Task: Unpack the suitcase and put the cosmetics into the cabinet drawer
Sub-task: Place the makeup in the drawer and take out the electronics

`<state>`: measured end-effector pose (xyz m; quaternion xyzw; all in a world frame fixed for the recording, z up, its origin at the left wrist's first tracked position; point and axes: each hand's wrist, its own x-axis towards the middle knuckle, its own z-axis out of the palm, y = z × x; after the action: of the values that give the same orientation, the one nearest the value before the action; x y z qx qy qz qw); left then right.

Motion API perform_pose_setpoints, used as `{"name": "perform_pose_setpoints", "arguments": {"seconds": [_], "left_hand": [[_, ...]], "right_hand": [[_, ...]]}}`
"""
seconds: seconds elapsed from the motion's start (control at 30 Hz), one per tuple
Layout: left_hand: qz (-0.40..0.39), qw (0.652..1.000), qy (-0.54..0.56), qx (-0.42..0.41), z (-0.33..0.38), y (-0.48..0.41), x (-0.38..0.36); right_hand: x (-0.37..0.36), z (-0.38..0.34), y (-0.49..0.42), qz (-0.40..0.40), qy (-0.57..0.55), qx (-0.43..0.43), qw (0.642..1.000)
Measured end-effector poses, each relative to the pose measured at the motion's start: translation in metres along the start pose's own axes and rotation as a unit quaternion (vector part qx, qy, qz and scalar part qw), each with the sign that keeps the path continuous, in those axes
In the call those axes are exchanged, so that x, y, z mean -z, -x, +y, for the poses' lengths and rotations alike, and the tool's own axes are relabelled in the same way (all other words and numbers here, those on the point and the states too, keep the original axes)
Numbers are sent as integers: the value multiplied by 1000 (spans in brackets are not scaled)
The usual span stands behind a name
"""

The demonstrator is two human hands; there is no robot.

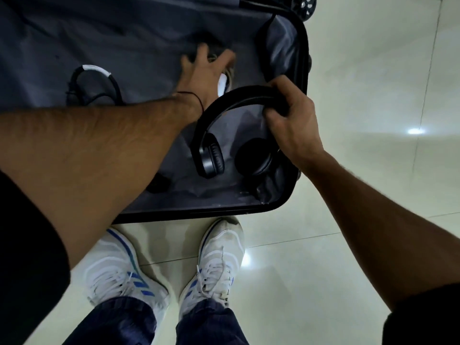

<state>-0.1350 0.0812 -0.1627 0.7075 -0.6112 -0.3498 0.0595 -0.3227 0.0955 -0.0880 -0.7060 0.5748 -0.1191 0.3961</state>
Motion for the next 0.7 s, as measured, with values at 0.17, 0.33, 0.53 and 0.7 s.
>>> {"name": "perform_pose_setpoints", "arguments": {"seconds": [0.17, 0.33, 0.53, 0.7], "left_hand": [[100, 988, 85, 83, -40, 57, 42], [173, 956, 207, 111, -52, 139, 111], [195, 937, 262, 122, -25, 253, 190], [282, 887, 324, 169, 32, 363, 257]], "right_hand": [[11, -35, 21, -57, -19, 5, 998], [24, -85, 39, -22, -35, -57, 998], [59, -190, 66, -4, -131, -50, 990], [92, -297, 116, -59, -166, -1, 984]]}}
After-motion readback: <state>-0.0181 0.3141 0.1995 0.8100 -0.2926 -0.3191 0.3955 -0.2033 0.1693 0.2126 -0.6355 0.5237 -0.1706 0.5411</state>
